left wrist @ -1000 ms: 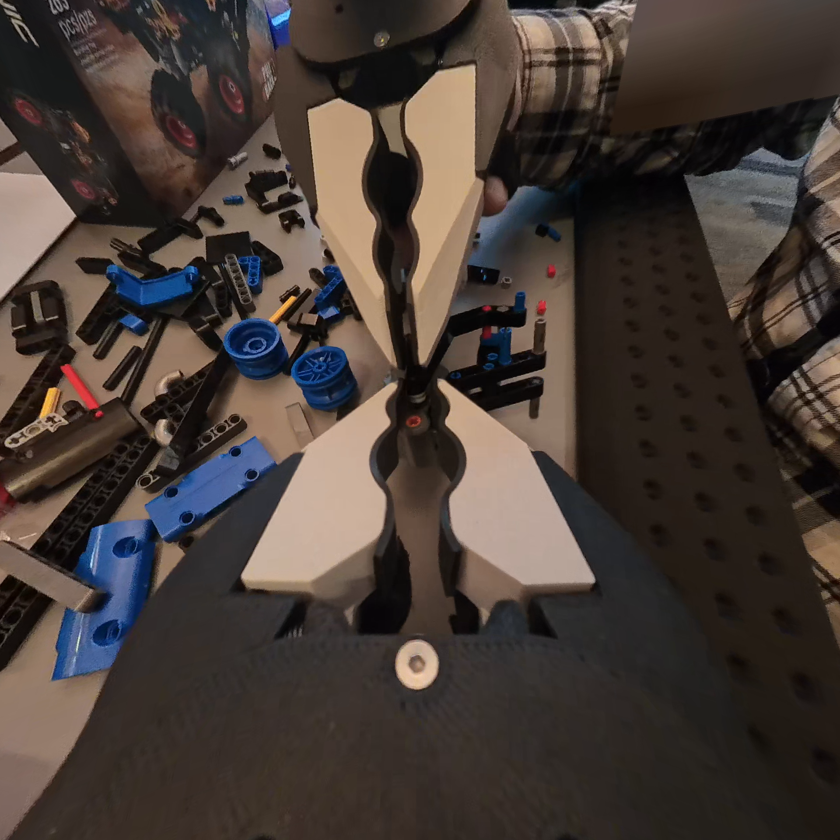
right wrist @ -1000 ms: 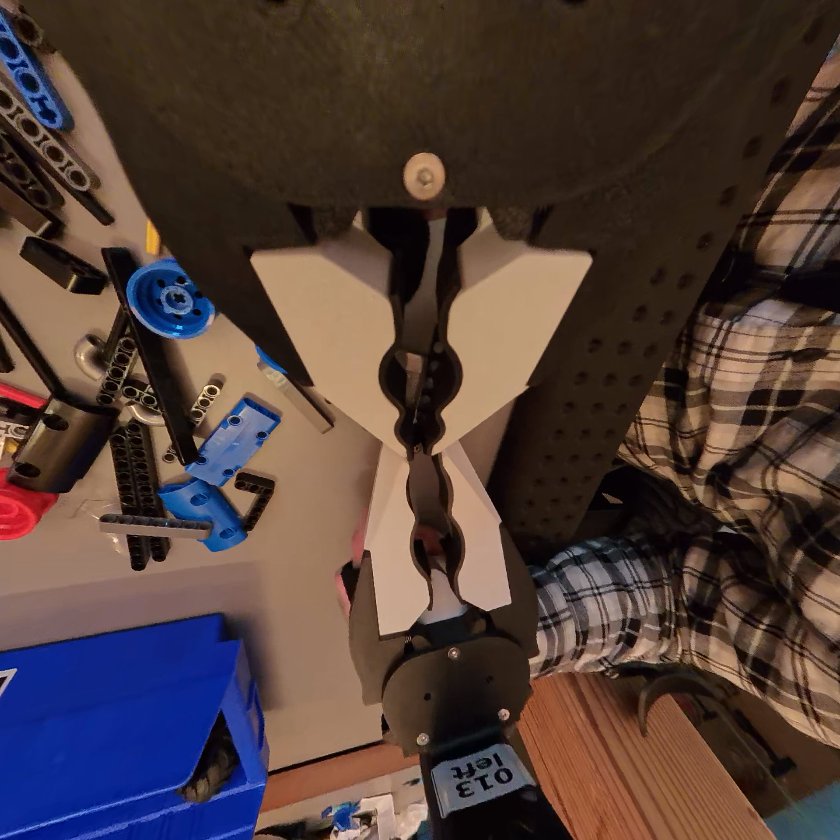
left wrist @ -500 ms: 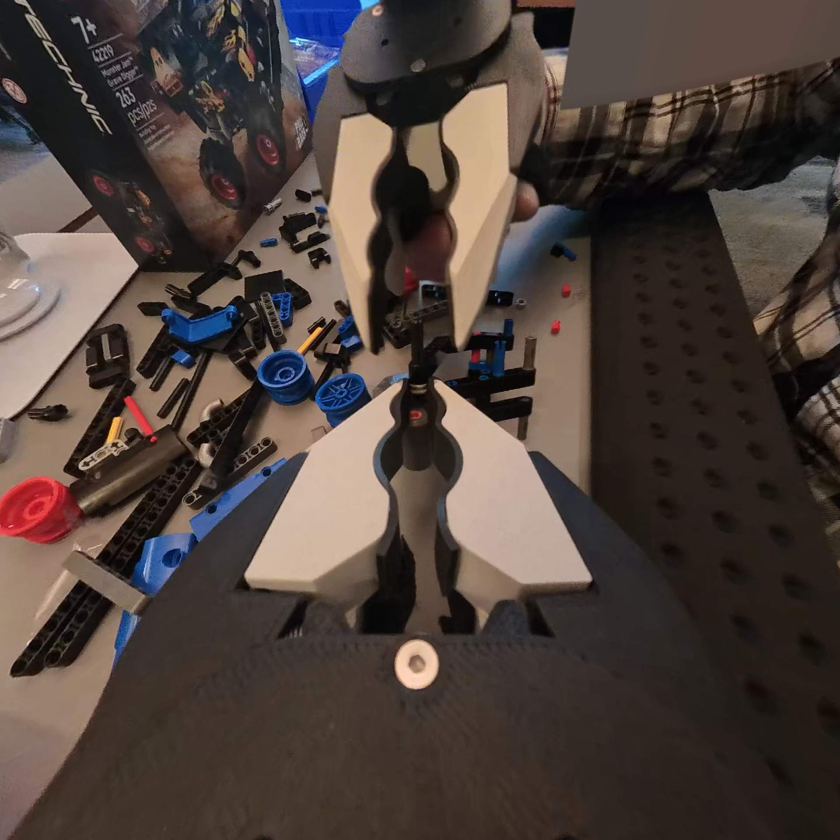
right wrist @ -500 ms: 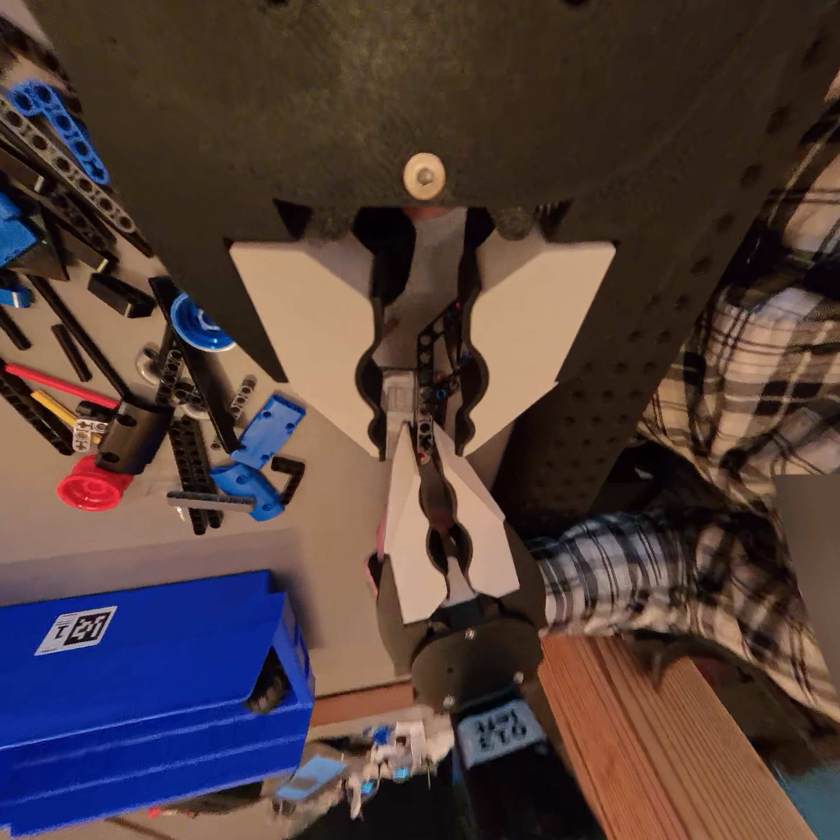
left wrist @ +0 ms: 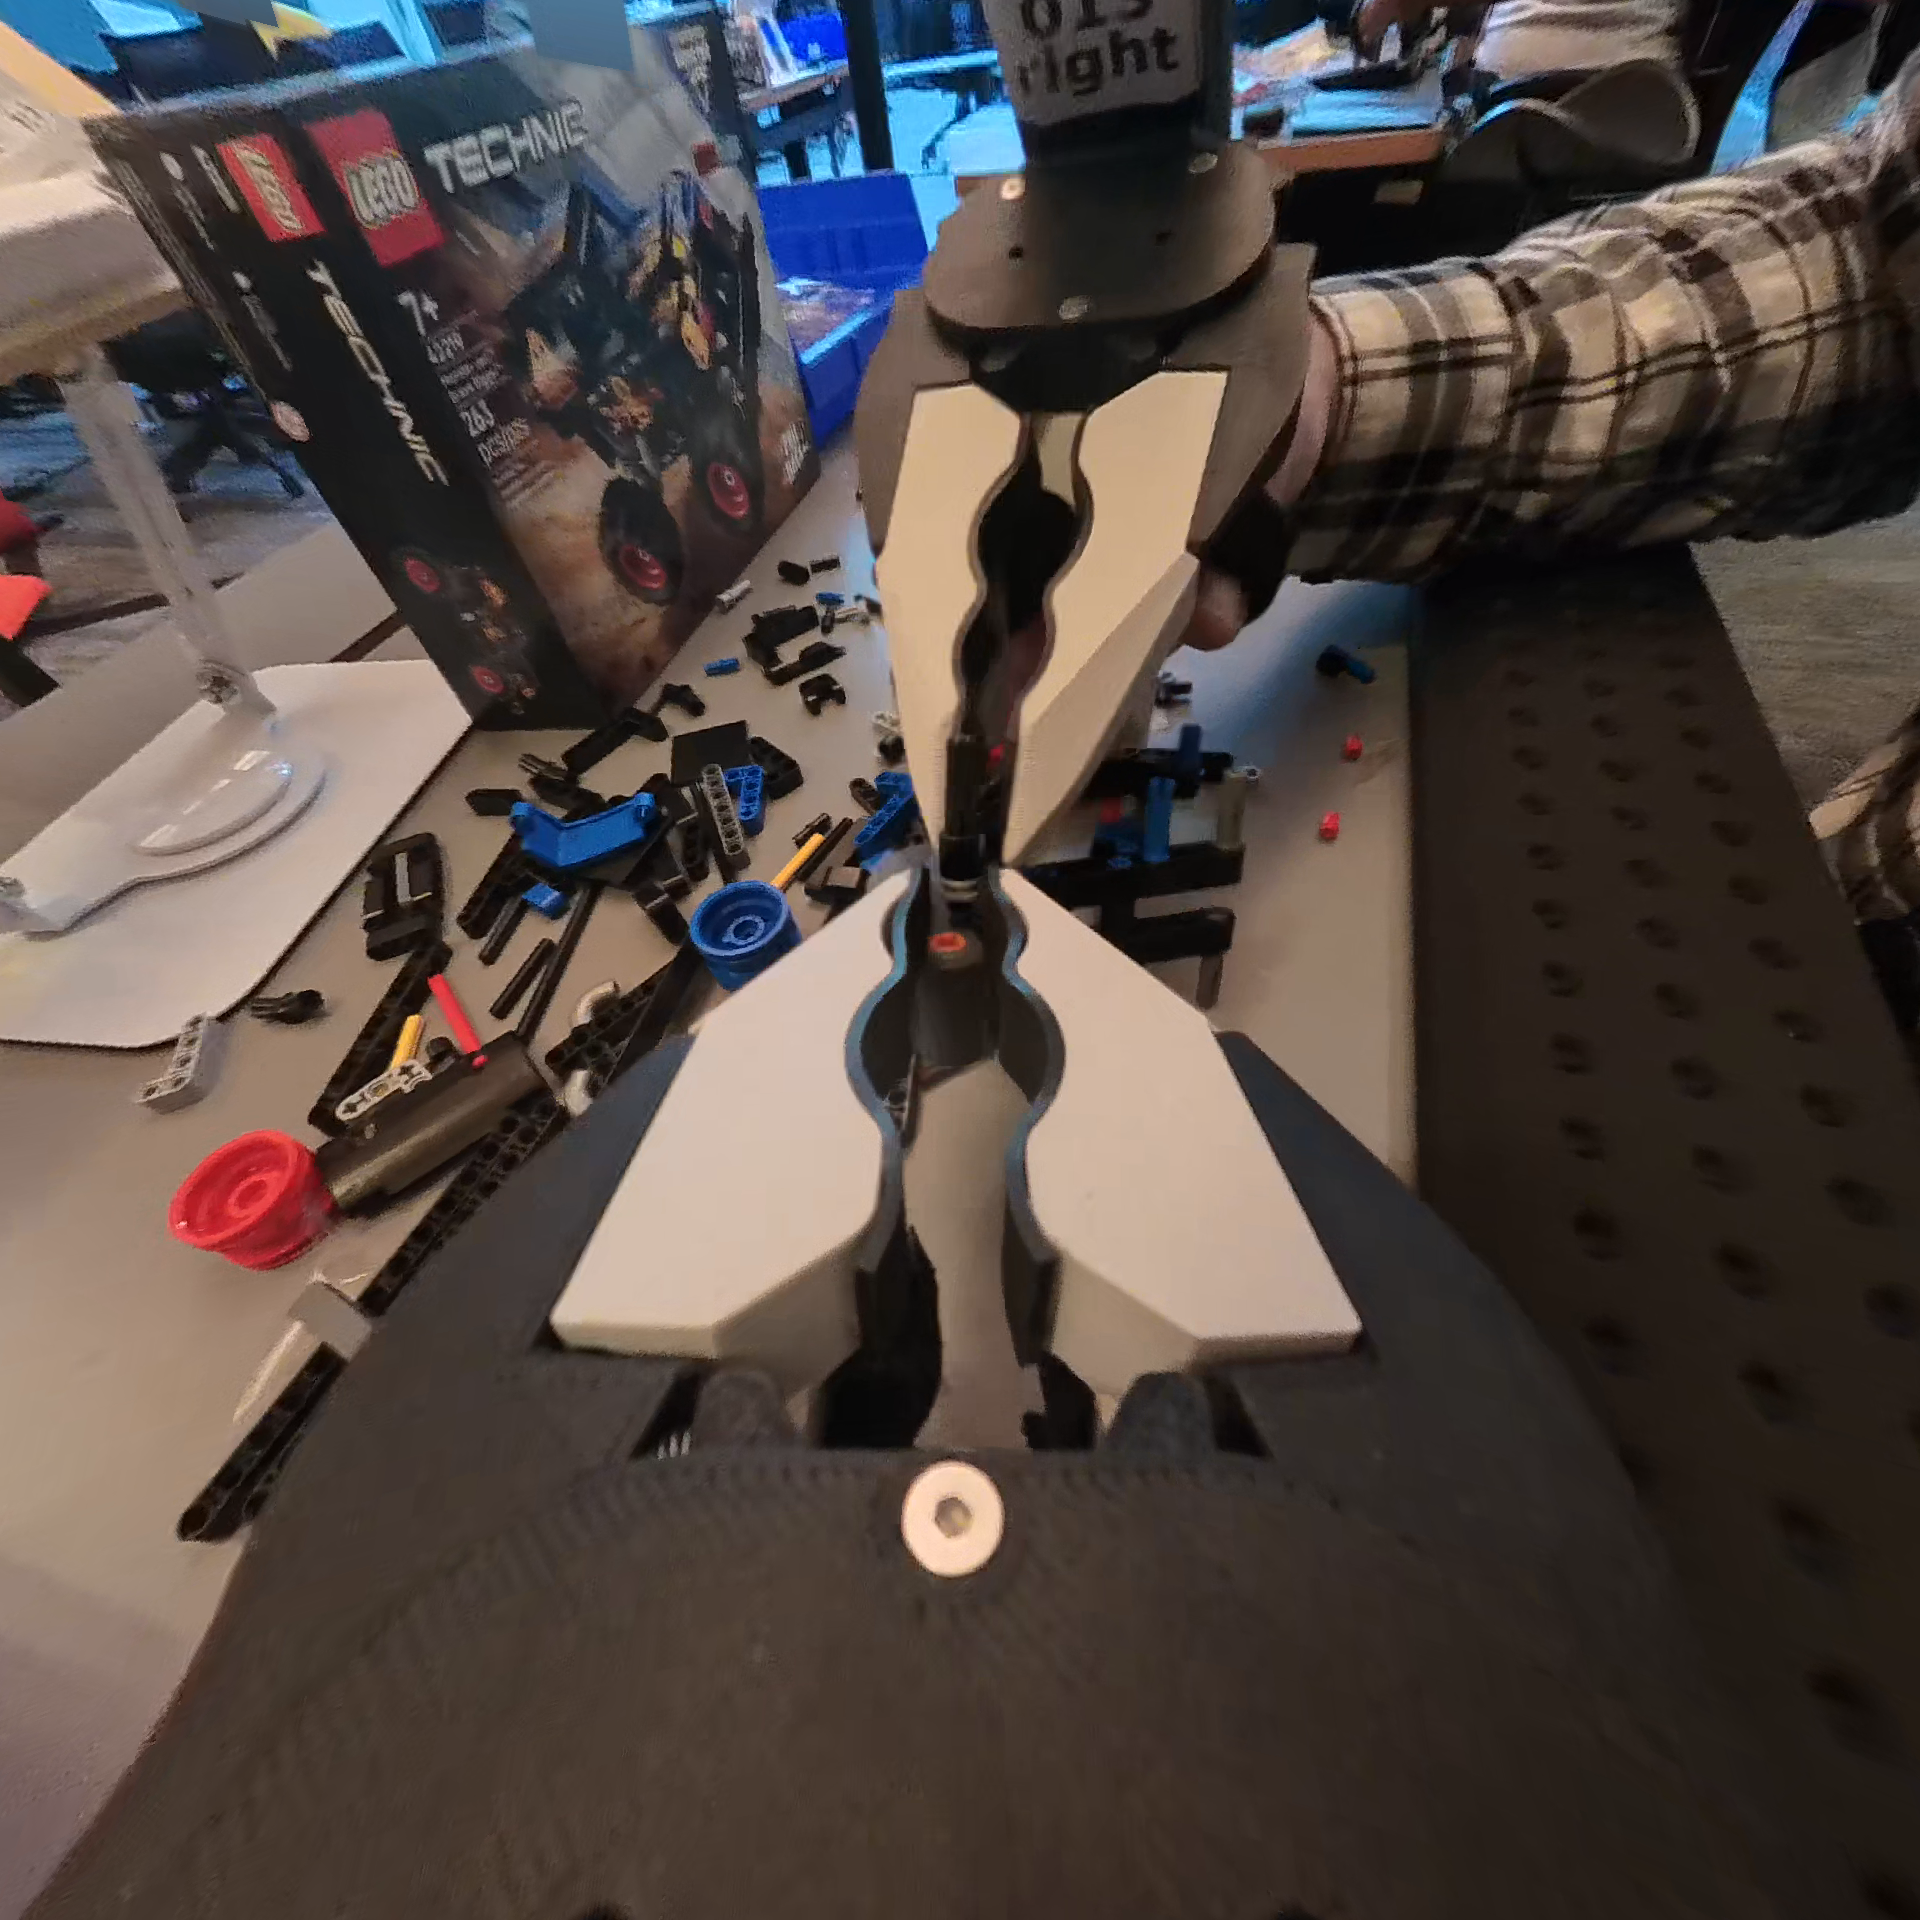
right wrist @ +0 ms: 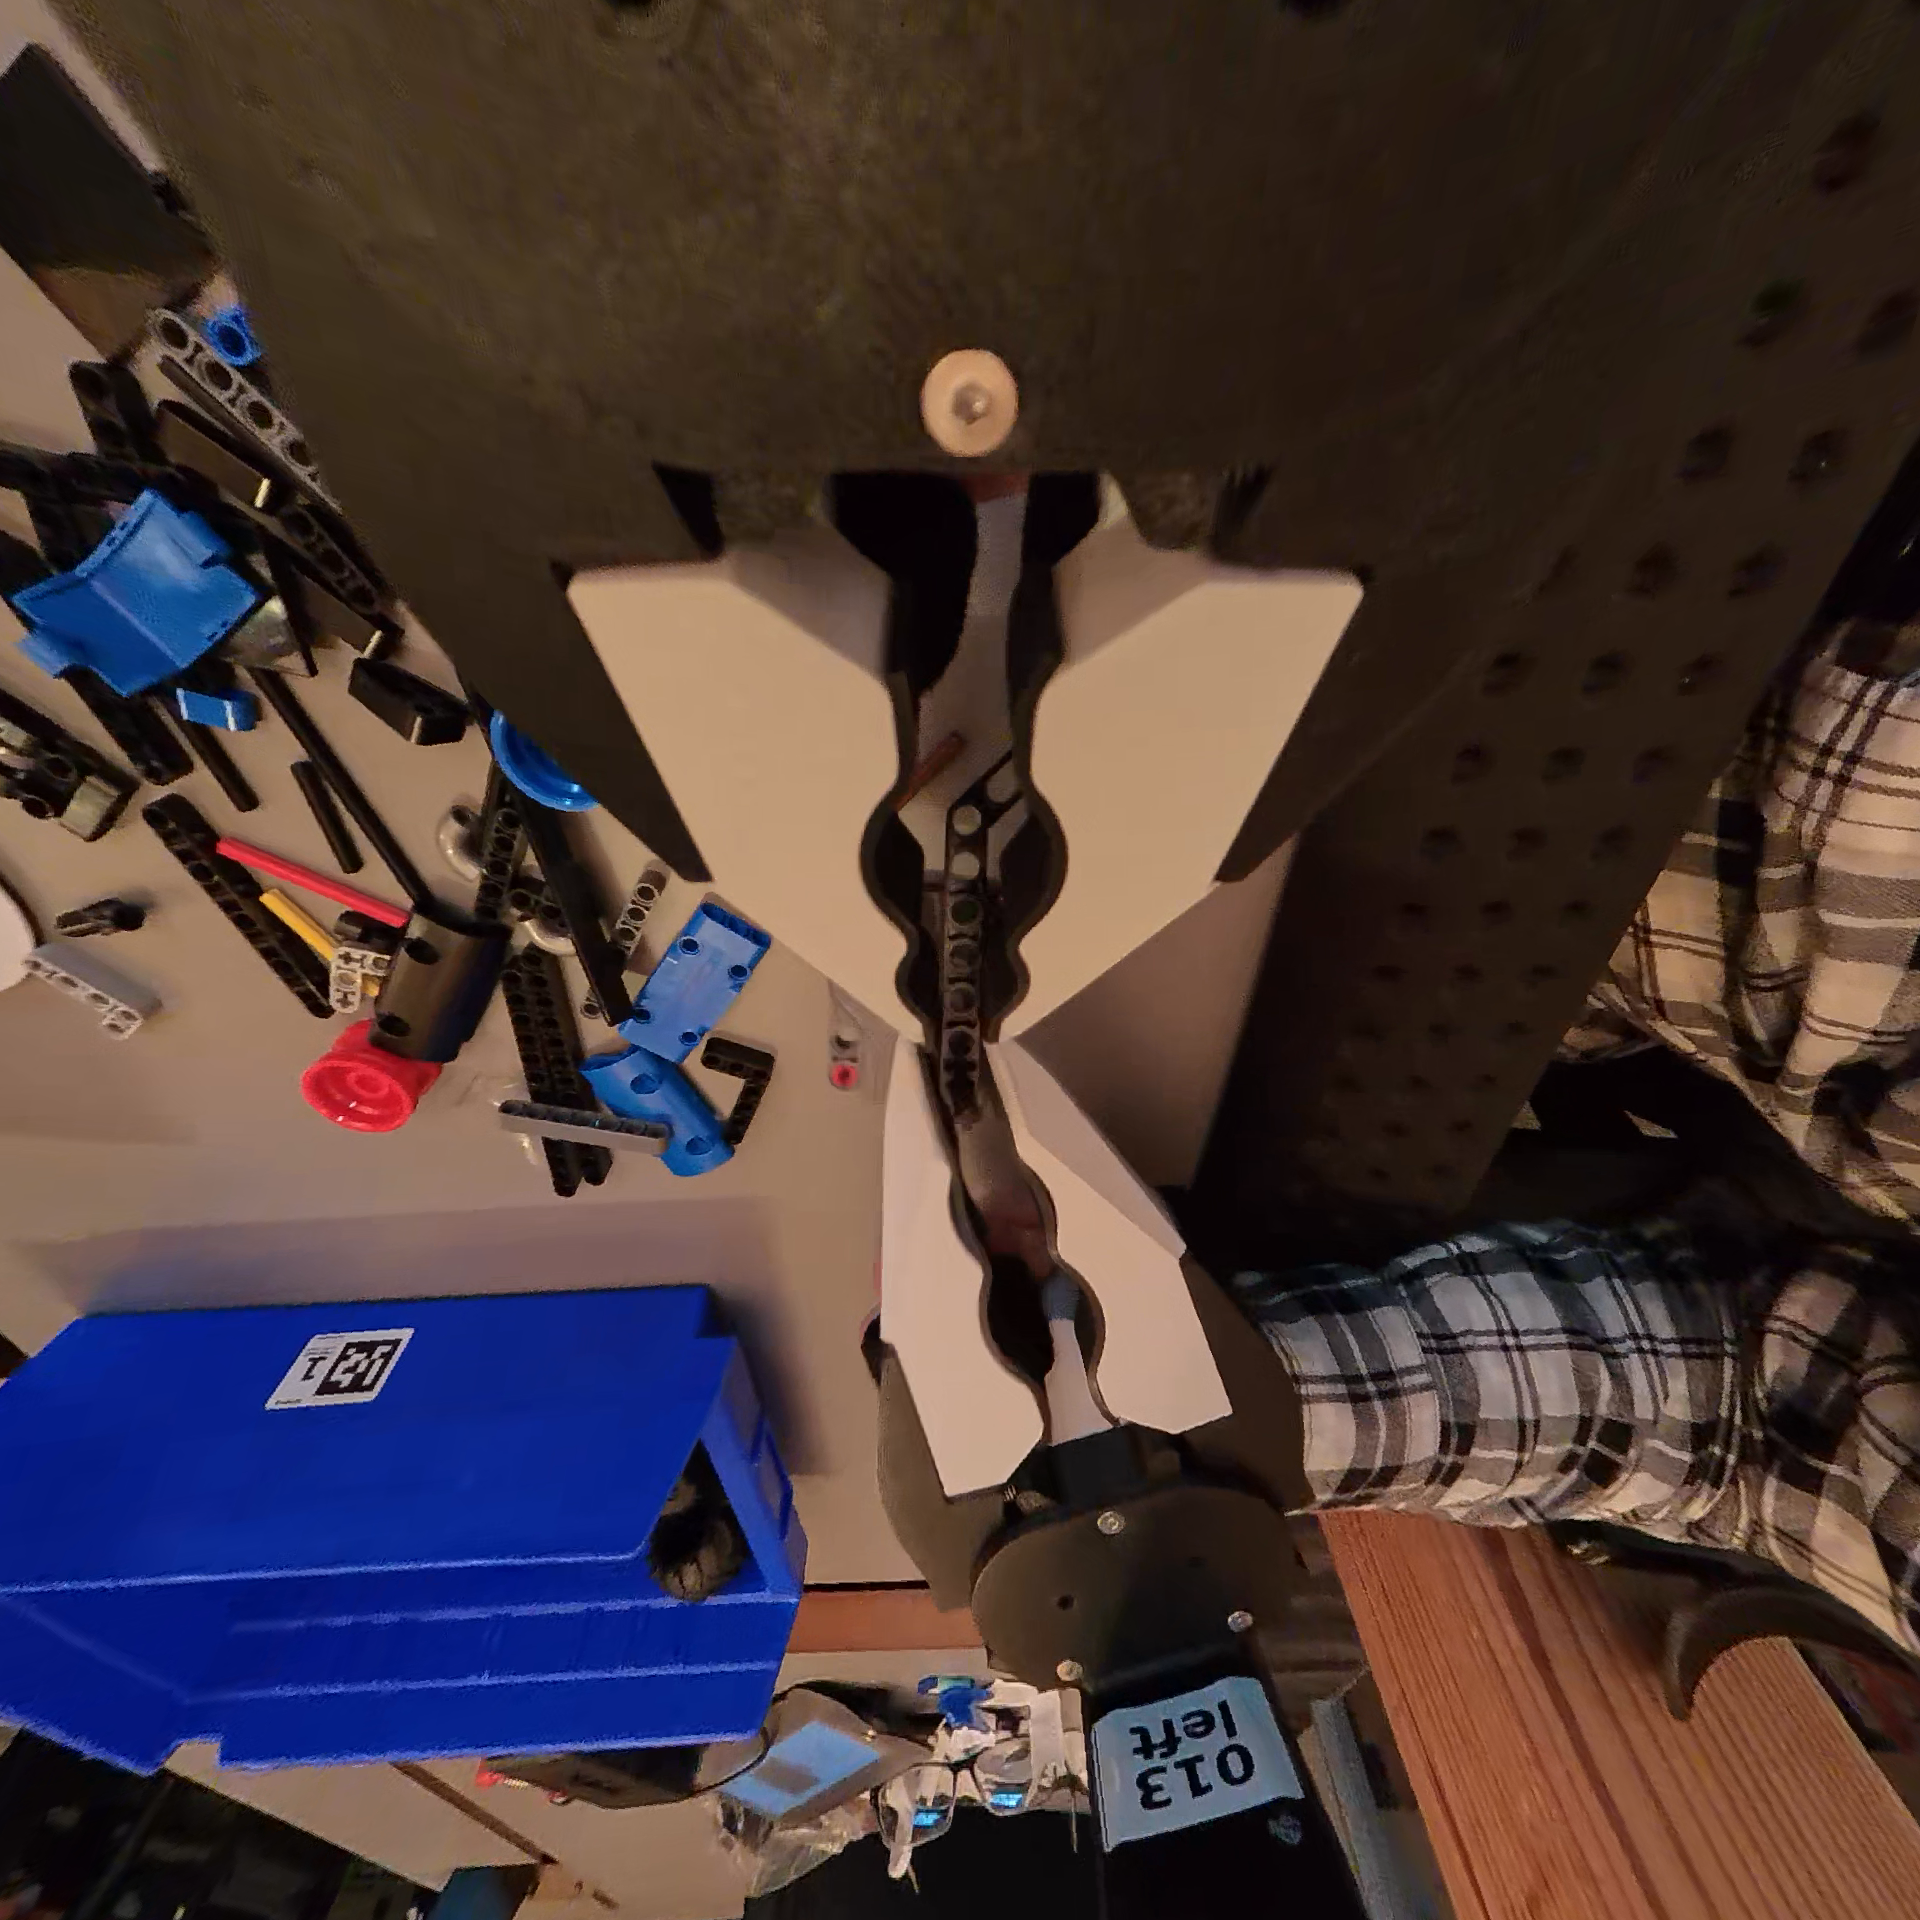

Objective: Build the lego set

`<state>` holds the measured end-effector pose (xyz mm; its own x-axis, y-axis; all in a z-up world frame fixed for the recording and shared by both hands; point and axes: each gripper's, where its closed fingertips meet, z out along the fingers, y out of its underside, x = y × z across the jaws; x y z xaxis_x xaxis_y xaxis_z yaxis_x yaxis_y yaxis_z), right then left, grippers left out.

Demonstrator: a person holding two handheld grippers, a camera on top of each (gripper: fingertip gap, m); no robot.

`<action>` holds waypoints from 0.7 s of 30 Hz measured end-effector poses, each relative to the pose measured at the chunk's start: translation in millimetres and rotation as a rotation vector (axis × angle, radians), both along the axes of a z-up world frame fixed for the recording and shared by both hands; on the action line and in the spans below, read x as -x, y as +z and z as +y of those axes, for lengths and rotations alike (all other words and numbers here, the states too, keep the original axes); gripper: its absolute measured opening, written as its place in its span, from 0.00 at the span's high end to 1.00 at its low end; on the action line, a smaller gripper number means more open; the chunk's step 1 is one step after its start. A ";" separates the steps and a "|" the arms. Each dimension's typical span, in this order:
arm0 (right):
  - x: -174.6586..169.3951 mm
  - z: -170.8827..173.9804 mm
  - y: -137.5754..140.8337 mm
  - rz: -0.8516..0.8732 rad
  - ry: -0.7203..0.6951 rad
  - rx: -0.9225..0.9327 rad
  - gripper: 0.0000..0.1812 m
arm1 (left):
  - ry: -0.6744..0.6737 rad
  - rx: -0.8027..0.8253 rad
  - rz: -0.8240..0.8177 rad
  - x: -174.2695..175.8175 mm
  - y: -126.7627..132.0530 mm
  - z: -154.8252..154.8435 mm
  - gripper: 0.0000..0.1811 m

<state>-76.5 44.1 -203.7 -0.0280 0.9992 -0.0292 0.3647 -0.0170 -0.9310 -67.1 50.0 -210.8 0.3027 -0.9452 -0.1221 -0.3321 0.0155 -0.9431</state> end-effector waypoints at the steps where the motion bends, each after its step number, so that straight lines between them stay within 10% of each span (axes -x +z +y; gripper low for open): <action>1: -0.6 1.3 0.4 0.001 -0.006 -0.005 0.97 | -0.004 0.002 -0.013 0.1 1.8 -0.6 0.95; 21: -4.9 18.8 -3.0 -0.014 -0.082 -0.164 0.97 | 0.046 0.004 -0.088 8.2 5.8 13.5 0.89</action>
<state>-71.6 62.8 -206.7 0.0529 0.9894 0.1350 0.3809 0.1050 -0.9187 -75.2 63.5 -205.0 0.3549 -0.9306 -0.0896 -0.2479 -0.0013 -0.9688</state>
